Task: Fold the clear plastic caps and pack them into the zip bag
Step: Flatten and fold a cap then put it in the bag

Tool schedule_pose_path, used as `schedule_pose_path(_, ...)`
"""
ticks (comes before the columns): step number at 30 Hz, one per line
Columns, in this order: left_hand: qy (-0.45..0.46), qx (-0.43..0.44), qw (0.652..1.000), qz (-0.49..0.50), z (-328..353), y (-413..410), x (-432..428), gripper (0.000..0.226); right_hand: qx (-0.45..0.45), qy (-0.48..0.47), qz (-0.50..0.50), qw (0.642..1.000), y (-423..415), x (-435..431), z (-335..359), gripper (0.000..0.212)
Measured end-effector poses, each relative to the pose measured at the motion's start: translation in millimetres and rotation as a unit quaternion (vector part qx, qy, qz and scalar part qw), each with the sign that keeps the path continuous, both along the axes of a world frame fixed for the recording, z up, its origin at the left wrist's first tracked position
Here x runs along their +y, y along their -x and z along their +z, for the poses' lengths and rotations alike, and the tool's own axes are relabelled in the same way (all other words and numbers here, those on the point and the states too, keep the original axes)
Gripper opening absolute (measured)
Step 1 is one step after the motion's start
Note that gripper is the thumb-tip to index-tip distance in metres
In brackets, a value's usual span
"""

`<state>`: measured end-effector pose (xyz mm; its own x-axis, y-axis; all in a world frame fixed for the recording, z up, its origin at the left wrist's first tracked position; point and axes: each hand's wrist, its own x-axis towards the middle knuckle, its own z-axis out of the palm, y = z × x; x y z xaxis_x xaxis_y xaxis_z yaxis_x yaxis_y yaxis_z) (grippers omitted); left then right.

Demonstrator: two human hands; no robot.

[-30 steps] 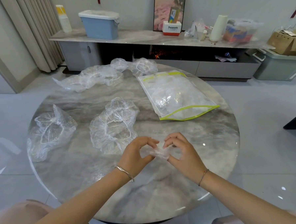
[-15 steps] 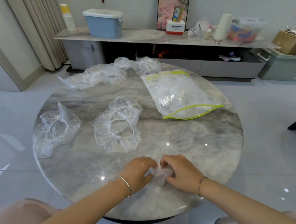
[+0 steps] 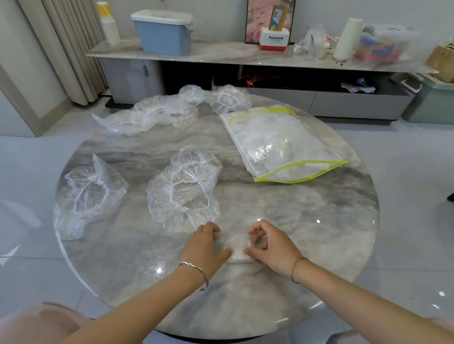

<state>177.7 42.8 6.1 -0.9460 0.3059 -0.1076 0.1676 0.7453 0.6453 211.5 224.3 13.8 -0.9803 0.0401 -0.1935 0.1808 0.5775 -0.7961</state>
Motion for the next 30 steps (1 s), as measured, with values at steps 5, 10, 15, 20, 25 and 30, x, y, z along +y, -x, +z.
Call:
schedule_pose_path(5,-0.008,-0.053,0.997,-0.058,12.8,12.6,0.9,0.027,-0.051,0.112,-0.027,0.992,9.3,1.7,4.1,0.034)
schedule_pose_path(10,-0.257,-0.275,0.926,0.027,25.8,25.2,7.3,0.014,-0.08,0.198,-0.001,0.977,13.9,12.3,23.2,0.036)
schedule_pose_path(15,-0.342,-0.285,0.892,0.077,31.7,20.4,24.8,0.007,-0.107,0.221,-0.002,0.969,8.3,22.4,32.8,0.039)
schedule_pose_path(20,-0.315,-0.158,0.936,0.012,37.3,18.3,42.9,0.008,-0.218,0.315,-0.009,0.924,2.1,39.8,44.9,0.037)
schedule_pose_path(25,-0.311,-0.059,0.948,-0.035,42.2,27.2,67.0,0.01,-0.208,0.352,-0.05,0.911,8.6,65.1,53.4,0.023)
schedule_pose_path(30,-0.262,0.0,0.965,-0.017,36.3,52.4,88.5,0.015,-0.057,0.295,-0.185,0.936,25.2,88.2,51.0,0.016)
